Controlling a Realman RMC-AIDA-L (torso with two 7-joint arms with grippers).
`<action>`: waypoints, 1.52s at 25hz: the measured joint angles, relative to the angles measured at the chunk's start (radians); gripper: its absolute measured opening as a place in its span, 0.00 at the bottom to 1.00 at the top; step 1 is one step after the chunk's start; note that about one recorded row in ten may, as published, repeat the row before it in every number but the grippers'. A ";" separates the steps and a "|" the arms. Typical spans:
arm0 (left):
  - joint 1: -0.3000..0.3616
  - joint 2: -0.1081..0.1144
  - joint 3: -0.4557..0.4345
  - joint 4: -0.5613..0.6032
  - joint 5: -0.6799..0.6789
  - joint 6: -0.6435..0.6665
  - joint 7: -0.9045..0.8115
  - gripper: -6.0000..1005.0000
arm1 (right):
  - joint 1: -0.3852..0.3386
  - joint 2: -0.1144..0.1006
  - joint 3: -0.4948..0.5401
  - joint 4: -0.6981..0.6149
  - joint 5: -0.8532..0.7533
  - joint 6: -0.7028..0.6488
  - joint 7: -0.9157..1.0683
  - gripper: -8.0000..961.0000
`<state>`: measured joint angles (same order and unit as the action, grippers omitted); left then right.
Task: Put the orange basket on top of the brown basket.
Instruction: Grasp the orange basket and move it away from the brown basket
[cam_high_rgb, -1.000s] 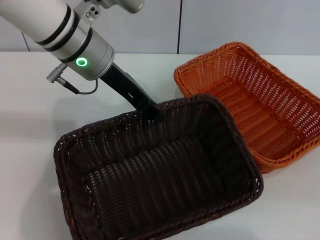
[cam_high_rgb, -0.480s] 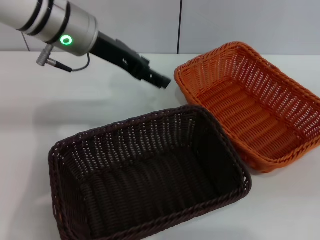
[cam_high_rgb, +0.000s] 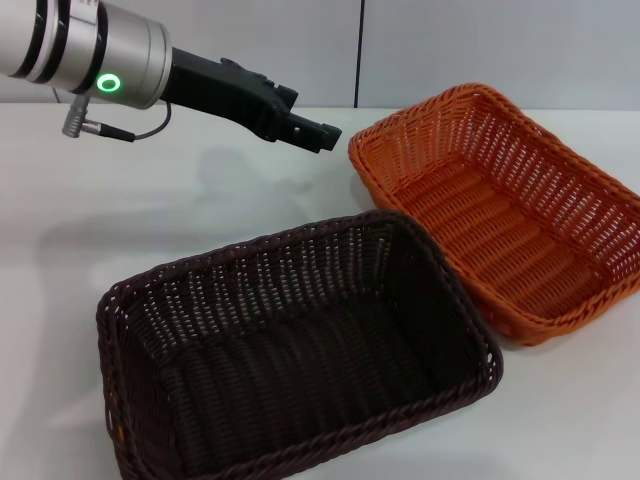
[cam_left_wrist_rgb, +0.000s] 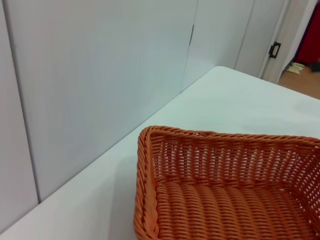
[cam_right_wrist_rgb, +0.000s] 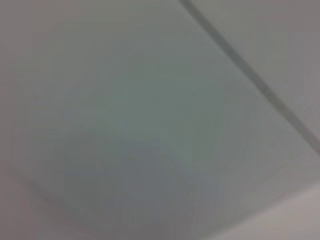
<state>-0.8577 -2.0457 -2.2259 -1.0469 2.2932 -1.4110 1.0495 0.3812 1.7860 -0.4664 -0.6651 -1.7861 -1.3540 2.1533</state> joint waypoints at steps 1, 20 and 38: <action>0.001 0.000 0.000 0.003 0.000 0.004 0.004 0.86 | 0.008 -0.026 0.007 -0.033 -0.061 -0.064 0.081 0.72; -0.017 0.020 -0.006 0.074 -0.003 0.042 0.039 0.86 | 0.317 -0.145 0.042 -0.121 -0.675 -0.574 0.533 0.72; -0.024 0.022 0.000 0.151 0.006 0.050 0.075 0.86 | 0.316 -0.122 -0.114 0.015 -0.697 -0.405 0.580 0.72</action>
<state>-0.8819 -2.0240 -2.2257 -0.8962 2.2989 -1.3609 1.1247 0.6970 1.6639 -0.5802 -0.6497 -2.4830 -1.7591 2.7336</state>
